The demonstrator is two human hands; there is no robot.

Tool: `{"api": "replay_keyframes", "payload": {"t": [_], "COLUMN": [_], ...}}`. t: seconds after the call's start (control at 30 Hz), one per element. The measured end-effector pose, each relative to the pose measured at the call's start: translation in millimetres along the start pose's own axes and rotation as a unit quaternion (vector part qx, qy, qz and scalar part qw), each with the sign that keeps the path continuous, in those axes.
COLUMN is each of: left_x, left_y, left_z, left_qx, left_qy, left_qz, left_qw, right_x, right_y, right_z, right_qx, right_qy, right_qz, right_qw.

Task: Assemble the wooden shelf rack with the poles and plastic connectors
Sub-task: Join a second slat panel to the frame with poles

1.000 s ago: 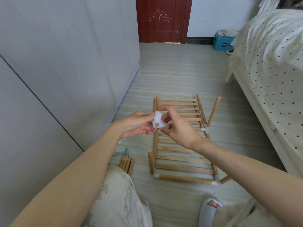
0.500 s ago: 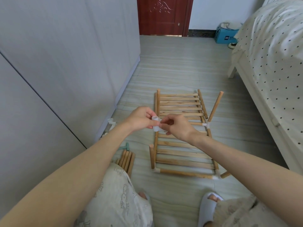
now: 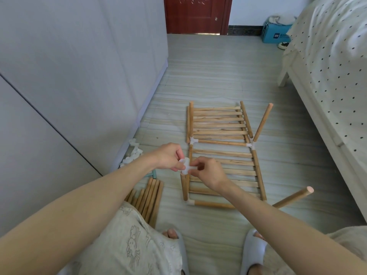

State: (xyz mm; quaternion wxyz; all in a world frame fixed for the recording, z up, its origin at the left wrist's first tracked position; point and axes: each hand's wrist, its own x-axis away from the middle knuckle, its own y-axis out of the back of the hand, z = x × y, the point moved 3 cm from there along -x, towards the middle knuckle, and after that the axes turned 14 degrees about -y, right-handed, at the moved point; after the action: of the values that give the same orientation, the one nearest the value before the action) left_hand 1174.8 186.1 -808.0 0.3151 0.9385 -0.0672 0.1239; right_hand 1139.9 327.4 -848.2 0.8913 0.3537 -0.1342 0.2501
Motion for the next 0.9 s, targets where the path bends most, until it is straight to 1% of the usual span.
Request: {"api": "replay_keyframes", "payload": {"t": [0.1, 0.27, 0.4, 0.53, 0.73, 0.9], "left_x": [-2, -1, -1, -1, 1, 2], "left_y": [1, 1, -2, -4, -5, -6], "left_z": [4, 6, 7, 8, 13, 16], "left_qx": [-0.015, -0.045, -0.029, -0.012, 0.026, 0.079], "left_qy": [-0.005, -0.005, -0.014, -0.007, 0.031, 0.063], "left_qz": [0.004, 0.032, 0.049, 0.059, 0.056, 0.056], "left_qw": [1.0, 0.998, 0.998, 0.998, 0.998, 0.993], "right_x": [1, 8, 13, 17, 16, 13], "right_y": [-7, -19, -24, -29, -25, -22], "right_z": [-4, -9, -11, -12, -13, -13], "right_qx": [-0.041, -0.021, 0.009, 0.005, -0.027, -0.009], "right_qy": [-0.001, 0.026, 0.032, 0.044, 0.062, 0.081], "right_qz": [-0.002, -0.025, -0.05, -0.06, -0.046, -0.048], "right_qw": [0.999, 0.999, 0.998, 0.997, 0.997, 0.996]}}
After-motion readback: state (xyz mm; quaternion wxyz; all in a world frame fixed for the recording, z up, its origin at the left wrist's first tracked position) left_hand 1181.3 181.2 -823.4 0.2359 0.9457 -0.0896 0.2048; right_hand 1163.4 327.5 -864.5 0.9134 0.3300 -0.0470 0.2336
